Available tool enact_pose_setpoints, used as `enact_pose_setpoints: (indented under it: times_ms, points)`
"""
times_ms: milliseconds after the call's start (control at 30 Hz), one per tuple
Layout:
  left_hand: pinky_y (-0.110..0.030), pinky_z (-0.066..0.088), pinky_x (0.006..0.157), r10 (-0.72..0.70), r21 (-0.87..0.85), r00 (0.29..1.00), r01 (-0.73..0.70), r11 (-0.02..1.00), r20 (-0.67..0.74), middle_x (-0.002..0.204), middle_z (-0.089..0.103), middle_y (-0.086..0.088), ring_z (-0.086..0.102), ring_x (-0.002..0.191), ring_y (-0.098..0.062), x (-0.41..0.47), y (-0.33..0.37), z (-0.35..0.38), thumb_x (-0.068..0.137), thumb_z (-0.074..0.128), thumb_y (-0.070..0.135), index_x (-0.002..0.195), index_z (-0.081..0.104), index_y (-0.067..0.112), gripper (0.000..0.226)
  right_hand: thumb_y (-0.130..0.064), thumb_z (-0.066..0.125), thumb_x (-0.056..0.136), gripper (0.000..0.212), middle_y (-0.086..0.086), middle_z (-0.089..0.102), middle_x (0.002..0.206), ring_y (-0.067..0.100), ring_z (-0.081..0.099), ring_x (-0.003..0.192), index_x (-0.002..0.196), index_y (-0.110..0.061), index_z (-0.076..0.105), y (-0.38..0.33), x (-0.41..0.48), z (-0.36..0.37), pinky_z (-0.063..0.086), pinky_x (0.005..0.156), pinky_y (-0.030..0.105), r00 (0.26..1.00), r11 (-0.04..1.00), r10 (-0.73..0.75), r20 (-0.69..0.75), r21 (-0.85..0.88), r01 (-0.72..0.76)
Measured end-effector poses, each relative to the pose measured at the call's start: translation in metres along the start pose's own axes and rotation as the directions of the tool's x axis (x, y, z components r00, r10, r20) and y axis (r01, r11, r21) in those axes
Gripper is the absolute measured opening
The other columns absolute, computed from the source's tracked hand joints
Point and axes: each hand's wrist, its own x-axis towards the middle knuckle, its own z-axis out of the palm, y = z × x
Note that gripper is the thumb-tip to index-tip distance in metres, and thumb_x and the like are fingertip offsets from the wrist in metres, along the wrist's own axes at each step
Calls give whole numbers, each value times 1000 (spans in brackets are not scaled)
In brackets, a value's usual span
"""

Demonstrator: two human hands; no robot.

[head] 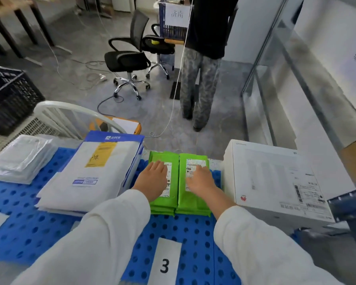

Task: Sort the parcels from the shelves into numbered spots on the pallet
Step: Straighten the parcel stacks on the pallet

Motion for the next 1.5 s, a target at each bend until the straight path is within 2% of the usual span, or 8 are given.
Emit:
enact_pose_setpoints:
  times_ms: [233,400,633,800,900,1033,1167,1500]
  points:
    - [-42,25,117,-177,-207,981,191,960,85,154,3,-35,12,145,-42,13,10,32,103,32,33,145,0,-15,72,-41,57,92,96,16,9,157,34,21,142,151,-10,-12,27,5,31,24,115,47,973,905,226,51,360,-229]
    - [-44,33,108,-418,-637,861,500,587,291,154,12,-26,28,139,-38,17,11,35,93,47,54,148,-7,-9,99,-36,70,85,96,11,37,148,29,38,135,148,-2,7,38,11,25,31,113,40,953,854,224,202,430,-292]
    - [-49,38,105,-343,-711,880,469,524,328,149,17,-23,36,130,-39,19,15,39,85,59,55,148,-9,-2,109,-26,75,82,83,7,45,141,24,45,129,141,-6,21,40,8,29,37,107,37,954,811,234,188,504,-298]
    - [-49,36,108,-310,-762,888,453,462,340,150,19,-22,35,133,-36,13,4,36,86,62,49,149,-8,1,105,-30,74,82,108,13,29,152,28,34,137,150,-7,-7,31,1,28,30,114,40,957,855,226,183,434,-285]
    - [-45,30,112,-335,-712,908,409,571,253,153,19,-22,27,139,-36,5,4,19,91,58,37,150,-2,-2,93,-33,65,89,104,18,4,158,33,13,146,151,-12,-16,19,-14,18,16,119,47,995,992,96,8,82,-97]
    - [-41,31,109,-242,-598,970,174,782,-34,143,40,-9,40,130,-28,-9,-2,-19,93,50,26,144,31,7,57,-38,49,97,76,4,8,161,23,11,148,154,-14,5,-7,-40,-14,13,120,45,972,941,-231,-32,-262,215]
    - [-34,23,112,-146,-448,957,19,894,-252,144,42,-3,35,136,-20,-27,-20,-60,93,47,21,138,41,13,46,-38,42,100,62,5,19,159,21,18,146,152,-13,18,-37,-61,-52,13,117,42,946,903,-313,-83,-333,270]
    - [-34,17,120,-267,-327,916,165,931,-299,155,31,-2,24,145,-18,-137,-74,-83,99,42,30,146,32,13,52,-37,40,100,60,9,28,155,23,25,143,150,-7,24,-89,-125,-65,19,116,43,907,872,-410,-98,-333,359]
